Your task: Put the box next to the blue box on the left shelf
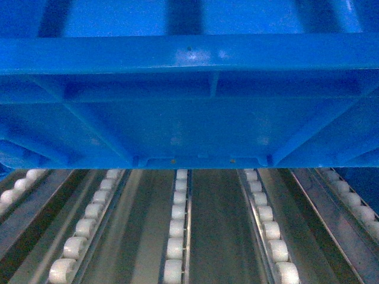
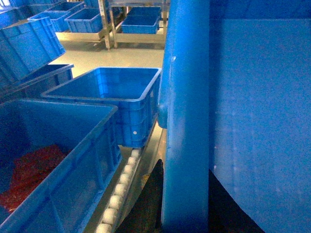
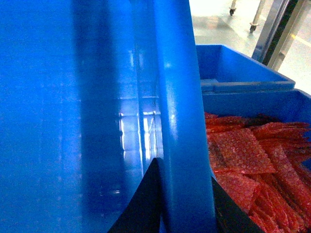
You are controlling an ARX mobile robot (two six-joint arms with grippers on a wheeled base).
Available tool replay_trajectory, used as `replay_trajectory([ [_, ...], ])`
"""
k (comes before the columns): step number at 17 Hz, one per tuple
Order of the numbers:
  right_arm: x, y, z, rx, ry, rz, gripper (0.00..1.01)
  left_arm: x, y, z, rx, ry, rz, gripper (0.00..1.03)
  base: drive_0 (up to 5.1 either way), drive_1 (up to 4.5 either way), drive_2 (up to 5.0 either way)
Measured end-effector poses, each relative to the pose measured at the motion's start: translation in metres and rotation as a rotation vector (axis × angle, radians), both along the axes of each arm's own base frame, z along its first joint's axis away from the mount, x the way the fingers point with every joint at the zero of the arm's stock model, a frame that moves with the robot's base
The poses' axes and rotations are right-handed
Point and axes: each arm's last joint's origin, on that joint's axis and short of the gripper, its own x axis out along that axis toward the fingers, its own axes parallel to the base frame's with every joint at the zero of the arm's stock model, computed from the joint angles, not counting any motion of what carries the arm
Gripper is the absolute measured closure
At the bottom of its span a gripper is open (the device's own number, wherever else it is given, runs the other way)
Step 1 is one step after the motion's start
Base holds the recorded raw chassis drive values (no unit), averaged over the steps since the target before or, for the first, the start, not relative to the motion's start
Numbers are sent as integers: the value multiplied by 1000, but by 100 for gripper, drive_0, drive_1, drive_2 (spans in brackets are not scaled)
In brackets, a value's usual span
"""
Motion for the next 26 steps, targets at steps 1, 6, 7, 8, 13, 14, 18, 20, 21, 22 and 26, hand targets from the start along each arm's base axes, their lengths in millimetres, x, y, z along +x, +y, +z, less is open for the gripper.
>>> replay_trajectory([
  [1,0,0,0,0,0,0,88,0,0,0,0,0,0,92,0,0,0],
  [6,0,0,0,0,0,0,88,0,0,0,0,0,0,92,0,0,0],
  [7,0,0,0,0,0,0,88,0,0,0,0,0,0,92,0,0,0],
  [8,0,0,0,0,0,0,88,0,0,0,0,0,0,92,0,0,0],
  [13,0,0,0,0,0,0,88,0,0,0,0,0,0,92,0,0,0],
  [14,0,0,0,0,0,0,88,0,0,0,0,0,0,92,0,0,0],
  [18,0,0,0,-7,2,6,88,-2,-5,0,35,17,69,92,0,0,0],
  [20,2,6,-3,-64,-26,-77,86,-2,-6,0,52,18,89,91,0,0,0],
  [21,1,7,-3,-83,-25,-108,85,-2,-6,0,53,18,88,91,0,0,0],
  [22,1,7,-4,-91,-21,-112,84,-2,-6,0,53,19,88,91,0,0,0],
  [26,0,10,-27,-23,197,-63,84,7,4,-15,95,209,95,91,0,0,0],
])
